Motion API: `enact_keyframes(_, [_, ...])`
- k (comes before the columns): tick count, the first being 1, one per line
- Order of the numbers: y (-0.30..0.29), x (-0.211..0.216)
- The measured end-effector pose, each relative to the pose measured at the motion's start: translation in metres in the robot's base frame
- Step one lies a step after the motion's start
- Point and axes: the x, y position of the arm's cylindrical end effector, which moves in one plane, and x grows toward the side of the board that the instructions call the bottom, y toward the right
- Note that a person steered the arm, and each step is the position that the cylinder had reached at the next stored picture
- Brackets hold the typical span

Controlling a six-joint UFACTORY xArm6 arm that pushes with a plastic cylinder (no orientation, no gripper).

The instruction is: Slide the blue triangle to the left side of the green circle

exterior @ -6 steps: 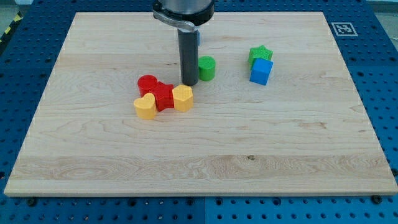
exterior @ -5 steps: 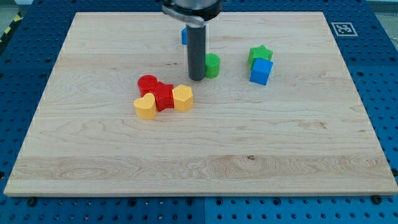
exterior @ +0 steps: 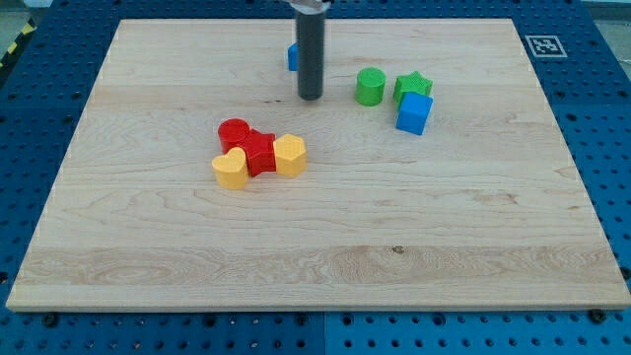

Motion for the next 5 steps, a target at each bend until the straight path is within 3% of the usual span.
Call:
enact_keyframes(2, [-0.081,-0.054])
enact_keyframes(3, [-0.072,-0.114])
enact_keyframes(5, [-0.019,-0.131])
